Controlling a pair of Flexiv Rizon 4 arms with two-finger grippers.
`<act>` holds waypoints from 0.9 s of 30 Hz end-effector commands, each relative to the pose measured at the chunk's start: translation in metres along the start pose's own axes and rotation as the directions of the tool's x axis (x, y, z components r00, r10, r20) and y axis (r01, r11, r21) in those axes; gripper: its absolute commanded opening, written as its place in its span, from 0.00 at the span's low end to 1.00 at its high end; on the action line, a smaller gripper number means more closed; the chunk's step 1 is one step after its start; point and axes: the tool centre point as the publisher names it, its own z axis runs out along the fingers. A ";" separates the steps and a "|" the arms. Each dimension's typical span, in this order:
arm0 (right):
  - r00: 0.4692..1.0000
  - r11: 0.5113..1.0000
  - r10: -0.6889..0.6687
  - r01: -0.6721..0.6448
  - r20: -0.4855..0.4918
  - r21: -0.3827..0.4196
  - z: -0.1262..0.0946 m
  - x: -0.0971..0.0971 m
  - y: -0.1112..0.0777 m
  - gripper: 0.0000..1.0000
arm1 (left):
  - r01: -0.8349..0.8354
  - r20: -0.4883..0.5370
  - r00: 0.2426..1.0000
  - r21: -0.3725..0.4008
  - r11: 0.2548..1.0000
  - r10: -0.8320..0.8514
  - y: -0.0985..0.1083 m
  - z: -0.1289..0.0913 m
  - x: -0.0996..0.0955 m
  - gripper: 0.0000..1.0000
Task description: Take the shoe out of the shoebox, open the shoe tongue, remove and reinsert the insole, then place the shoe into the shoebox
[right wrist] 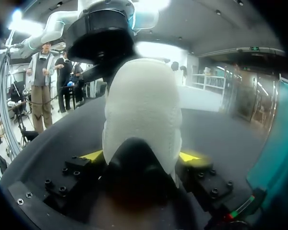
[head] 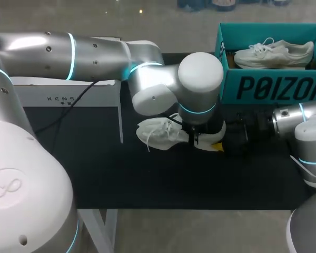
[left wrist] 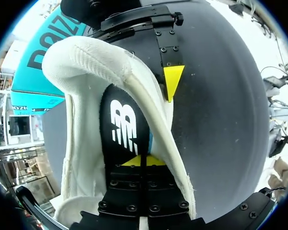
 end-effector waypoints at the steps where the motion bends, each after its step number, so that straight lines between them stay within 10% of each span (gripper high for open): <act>1: 1.000 1.000 0.001 -0.001 0.000 0.001 0.003 0.000 -0.003 0.00 | 0.006 0.026 1.000 0.004 1.000 -0.007 0.003 0.008 0.003 0.00; 27: 1.000 1.000 0.001 -0.001 0.000 0.001 0.003 0.000 -0.003 0.00 | 0.033 0.156 0.987 0.028 0.999 -0.037 0.013 -0.051 -0.015 0.00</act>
